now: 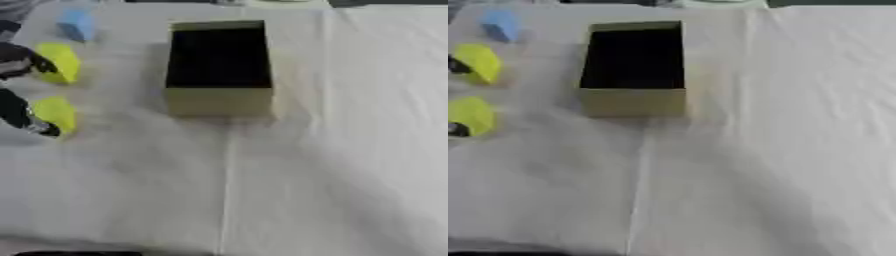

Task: Pick up objects on the table and place them in the box.

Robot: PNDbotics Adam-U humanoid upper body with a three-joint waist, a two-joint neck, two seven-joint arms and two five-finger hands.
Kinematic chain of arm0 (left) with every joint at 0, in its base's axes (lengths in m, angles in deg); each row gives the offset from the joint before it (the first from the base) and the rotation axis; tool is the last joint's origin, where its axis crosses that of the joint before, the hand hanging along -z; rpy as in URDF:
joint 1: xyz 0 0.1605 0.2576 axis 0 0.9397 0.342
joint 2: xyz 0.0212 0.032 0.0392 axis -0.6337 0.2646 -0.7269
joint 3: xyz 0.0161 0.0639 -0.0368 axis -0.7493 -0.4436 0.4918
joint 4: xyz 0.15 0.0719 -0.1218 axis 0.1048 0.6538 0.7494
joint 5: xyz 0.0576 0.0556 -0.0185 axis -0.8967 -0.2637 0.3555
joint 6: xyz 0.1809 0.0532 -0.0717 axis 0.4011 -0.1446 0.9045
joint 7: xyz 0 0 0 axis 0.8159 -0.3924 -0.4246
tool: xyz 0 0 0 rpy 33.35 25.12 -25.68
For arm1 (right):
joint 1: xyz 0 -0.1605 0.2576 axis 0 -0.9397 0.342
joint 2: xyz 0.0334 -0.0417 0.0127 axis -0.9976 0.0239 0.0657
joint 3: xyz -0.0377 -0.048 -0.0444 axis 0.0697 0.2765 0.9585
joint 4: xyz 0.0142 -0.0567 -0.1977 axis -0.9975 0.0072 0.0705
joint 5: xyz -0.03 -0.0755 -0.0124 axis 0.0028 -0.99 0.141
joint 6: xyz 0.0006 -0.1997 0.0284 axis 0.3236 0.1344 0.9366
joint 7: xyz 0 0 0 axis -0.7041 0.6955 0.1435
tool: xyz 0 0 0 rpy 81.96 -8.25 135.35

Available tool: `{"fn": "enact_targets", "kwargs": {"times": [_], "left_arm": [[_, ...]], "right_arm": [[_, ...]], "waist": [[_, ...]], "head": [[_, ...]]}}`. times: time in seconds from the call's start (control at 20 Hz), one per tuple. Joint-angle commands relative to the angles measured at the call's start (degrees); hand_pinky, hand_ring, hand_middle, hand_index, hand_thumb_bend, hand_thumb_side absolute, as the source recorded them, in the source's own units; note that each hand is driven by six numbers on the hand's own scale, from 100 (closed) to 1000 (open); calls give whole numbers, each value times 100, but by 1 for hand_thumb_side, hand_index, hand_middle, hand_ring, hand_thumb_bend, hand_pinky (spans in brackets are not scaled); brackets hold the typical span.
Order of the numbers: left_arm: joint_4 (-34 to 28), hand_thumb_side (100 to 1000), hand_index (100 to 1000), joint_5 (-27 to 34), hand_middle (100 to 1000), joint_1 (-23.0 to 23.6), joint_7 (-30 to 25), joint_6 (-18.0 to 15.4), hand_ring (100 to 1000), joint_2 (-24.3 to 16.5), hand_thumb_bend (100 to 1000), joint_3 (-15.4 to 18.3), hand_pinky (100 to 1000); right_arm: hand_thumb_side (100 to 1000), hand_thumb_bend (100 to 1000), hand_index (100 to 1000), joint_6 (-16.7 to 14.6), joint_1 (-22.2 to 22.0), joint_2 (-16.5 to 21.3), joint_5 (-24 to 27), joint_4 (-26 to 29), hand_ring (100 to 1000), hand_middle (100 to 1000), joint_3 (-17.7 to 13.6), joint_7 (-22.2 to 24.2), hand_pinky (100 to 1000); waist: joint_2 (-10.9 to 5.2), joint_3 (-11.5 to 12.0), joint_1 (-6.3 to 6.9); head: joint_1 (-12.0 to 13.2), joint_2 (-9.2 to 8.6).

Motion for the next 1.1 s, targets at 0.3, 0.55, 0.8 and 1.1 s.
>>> {"fn": "enact_targets", "kwargs": {"times": [0.3,0.55,0.8,1.1], "left_arm": [[26,403,939,-67,855,-111,-2,-16,872,-112,725,30,722],[105,331,924,-126,845,-140,-17,-18,861,-81,739,0,708],[487,299,893,-142,792,-248,69,61,796,69,651,-101,613],[865,301,886,-166,787,-368,246,128,791,247,633,-214,605]], "right_arm": [[884,100,874,19,106,109,-19,91,767,518,-42,-17,813],[887,100,874,21,107,99,-17,91,767,518,-38,-15,813],[888,100,874,25,118,80,-10,91,767,516,-35,-11,813],[890,100,873,27,137,65,-6,91,767,516,-31,-4,813]], "waist": [[-115,2,9],[-112,1,9],[-101,-27,-13],[-90,-43,-36]], "head": [[33,30],[39,30],[53,30],[70,30]]}}
